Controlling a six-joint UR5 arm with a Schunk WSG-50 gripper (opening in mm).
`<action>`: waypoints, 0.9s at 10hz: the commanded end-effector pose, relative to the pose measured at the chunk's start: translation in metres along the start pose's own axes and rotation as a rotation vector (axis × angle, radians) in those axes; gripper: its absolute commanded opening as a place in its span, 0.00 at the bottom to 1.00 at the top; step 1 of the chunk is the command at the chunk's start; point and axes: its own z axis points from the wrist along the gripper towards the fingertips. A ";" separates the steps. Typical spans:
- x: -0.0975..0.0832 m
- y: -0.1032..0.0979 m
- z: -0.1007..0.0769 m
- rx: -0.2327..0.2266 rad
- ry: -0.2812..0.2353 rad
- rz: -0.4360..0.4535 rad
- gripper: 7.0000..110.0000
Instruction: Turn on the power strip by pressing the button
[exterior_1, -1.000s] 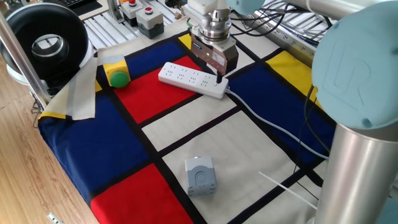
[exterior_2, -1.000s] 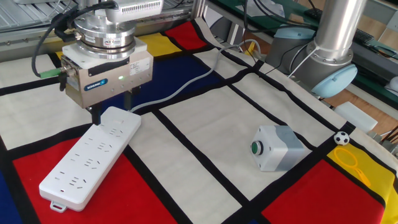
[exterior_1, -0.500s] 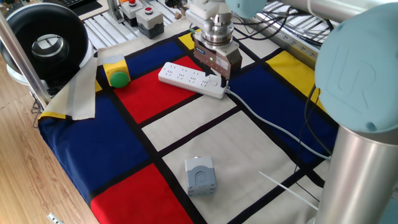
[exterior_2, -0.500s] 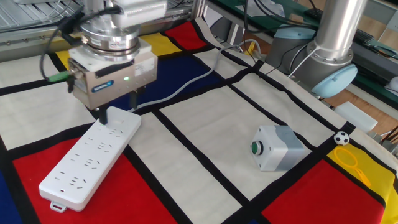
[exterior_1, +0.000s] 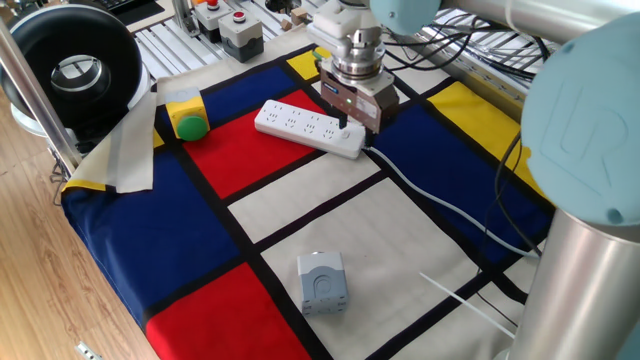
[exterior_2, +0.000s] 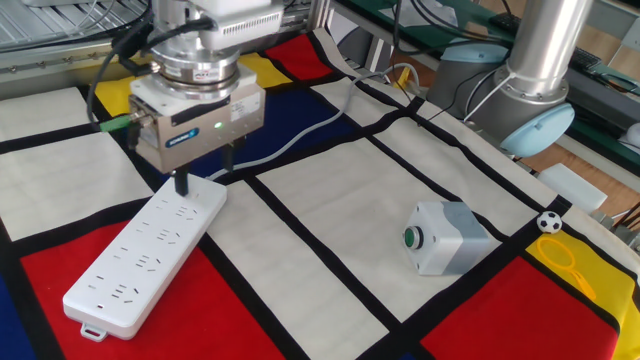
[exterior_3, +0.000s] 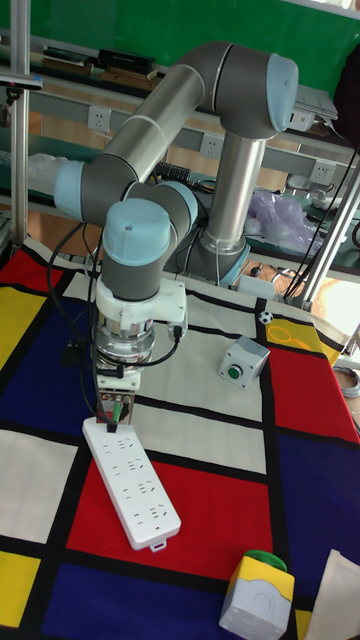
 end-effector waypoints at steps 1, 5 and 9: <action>0.005 0.008 -0.003 -0.010 0.014 -0.025 0.57; -0.005 0.000 0.005 0.002 0.000 -0.083 0.57; 0.005 0.017 -0.012 -0.062 0.034 -0.228 0.57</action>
